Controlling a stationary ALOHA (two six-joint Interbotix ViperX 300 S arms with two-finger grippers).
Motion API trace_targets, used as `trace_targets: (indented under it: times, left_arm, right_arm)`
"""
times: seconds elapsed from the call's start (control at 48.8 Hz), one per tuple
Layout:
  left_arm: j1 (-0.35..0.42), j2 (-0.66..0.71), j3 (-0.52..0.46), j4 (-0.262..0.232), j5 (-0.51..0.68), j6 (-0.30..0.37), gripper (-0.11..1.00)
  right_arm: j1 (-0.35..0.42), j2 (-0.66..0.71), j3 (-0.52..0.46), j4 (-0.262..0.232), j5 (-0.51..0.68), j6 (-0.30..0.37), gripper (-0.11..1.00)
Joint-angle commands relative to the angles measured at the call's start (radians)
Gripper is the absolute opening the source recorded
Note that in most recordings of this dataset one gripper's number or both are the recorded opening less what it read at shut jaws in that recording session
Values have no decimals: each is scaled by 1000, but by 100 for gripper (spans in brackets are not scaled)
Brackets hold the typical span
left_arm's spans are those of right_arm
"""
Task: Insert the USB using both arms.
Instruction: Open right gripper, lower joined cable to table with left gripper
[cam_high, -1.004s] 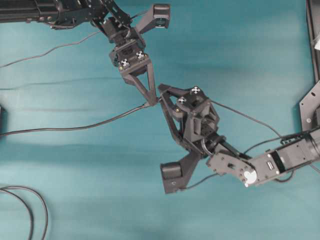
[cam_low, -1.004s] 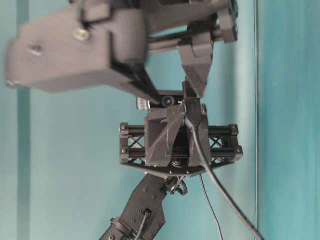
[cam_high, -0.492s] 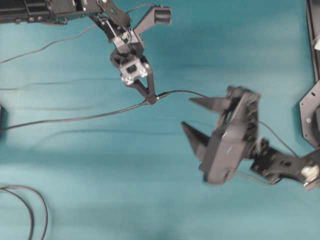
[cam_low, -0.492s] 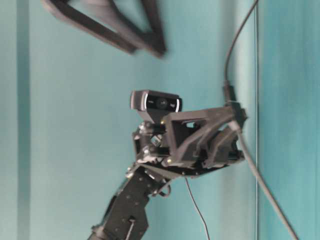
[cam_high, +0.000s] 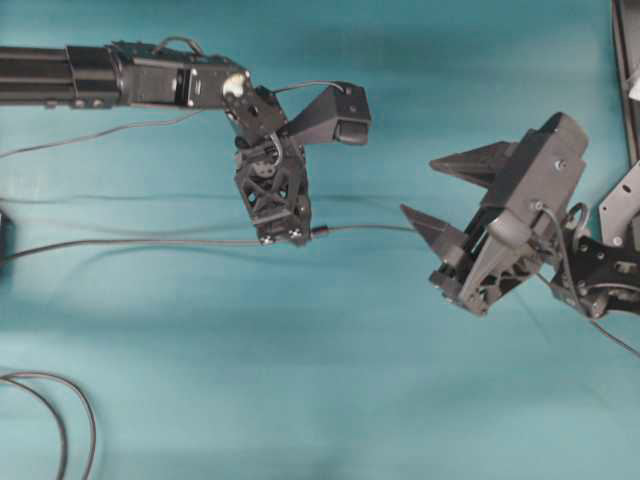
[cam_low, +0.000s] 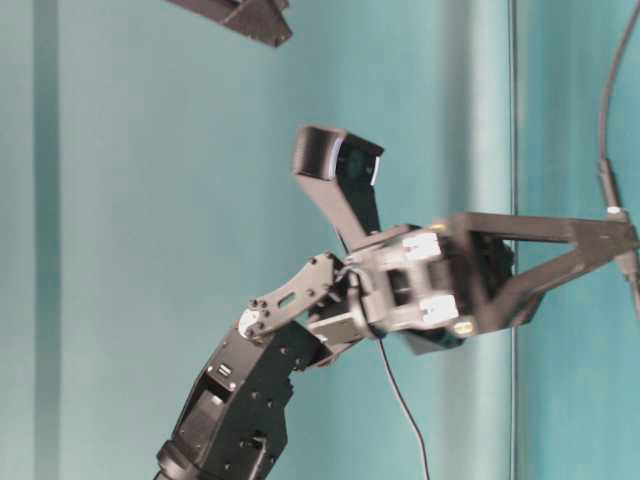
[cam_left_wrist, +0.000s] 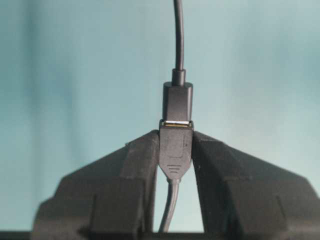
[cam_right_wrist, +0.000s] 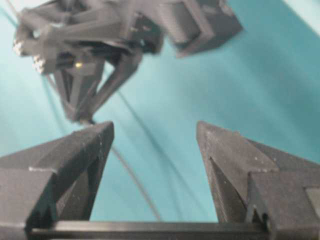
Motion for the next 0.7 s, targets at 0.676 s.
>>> trace_targets:
  times: [0.676]
  left_arm:
    - [-95,48,-49,285,-115,-202,12]
  right_arm:
    - [-29,-17,12,41,-3,14,72]
